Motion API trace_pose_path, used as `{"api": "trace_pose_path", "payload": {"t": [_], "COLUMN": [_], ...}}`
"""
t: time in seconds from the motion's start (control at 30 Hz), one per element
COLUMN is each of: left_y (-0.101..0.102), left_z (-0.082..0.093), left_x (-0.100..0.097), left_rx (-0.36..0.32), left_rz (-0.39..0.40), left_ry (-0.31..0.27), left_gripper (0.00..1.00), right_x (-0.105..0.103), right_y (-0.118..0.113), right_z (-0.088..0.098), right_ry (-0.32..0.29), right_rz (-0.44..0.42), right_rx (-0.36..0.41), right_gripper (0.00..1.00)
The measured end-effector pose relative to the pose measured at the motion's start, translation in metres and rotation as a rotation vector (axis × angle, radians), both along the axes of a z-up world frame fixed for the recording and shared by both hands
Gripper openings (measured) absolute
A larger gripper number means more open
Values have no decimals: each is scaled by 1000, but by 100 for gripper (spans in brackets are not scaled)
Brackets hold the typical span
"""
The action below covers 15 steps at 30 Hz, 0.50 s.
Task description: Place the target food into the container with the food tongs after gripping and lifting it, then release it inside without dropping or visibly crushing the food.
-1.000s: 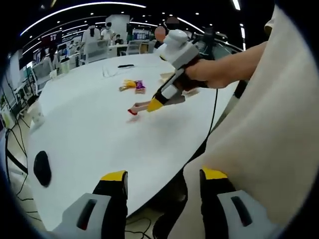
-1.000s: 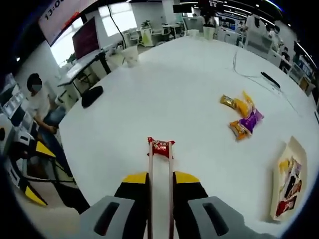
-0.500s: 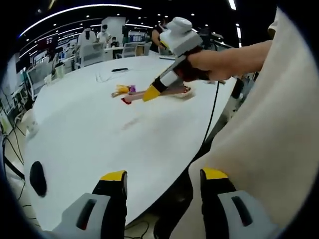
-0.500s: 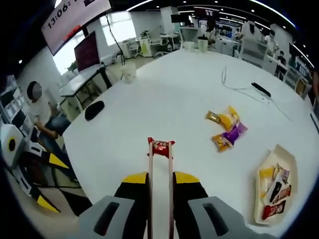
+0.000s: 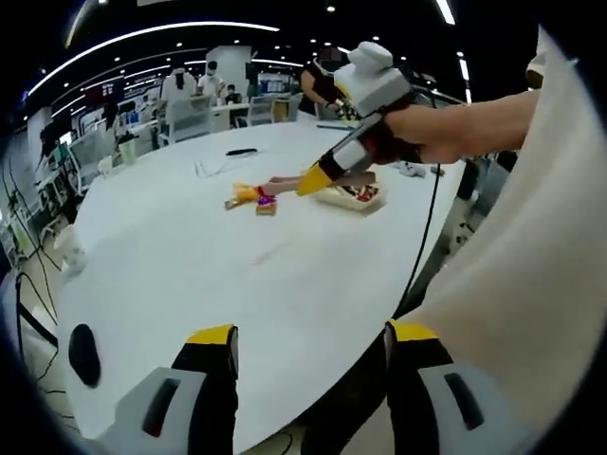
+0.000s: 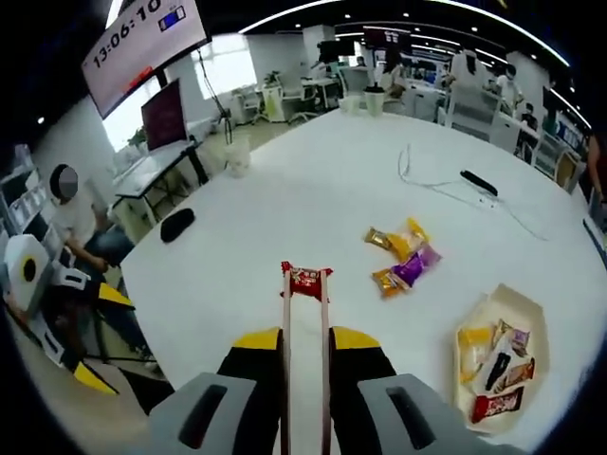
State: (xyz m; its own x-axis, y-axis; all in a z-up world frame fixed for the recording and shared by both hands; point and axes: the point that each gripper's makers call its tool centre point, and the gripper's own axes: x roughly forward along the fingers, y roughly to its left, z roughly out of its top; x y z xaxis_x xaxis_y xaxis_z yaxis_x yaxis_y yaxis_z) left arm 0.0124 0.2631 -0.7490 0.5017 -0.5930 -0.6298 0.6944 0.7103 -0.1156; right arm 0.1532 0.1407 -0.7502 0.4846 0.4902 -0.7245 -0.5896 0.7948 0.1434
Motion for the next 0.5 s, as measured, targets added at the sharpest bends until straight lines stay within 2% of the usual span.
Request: {"api": "trace_pose_path", "payload": {"t": [0.27,0.5], "left_y": [-11,-19], "left_z": [3,3], "left_x": [6,9], "left_rx": [-8,9], "left_rz": [7,-4], "left_ry": [-5,-10], "left_gripper": [64,64], "right_x": [1,8], "right_y": [-15,-28], "right_z": [4,13], "right_ry": [-6,-36], "right_rz": [-12,-38], "right_rx": [17,37], "right_gripper": [16,16]}}
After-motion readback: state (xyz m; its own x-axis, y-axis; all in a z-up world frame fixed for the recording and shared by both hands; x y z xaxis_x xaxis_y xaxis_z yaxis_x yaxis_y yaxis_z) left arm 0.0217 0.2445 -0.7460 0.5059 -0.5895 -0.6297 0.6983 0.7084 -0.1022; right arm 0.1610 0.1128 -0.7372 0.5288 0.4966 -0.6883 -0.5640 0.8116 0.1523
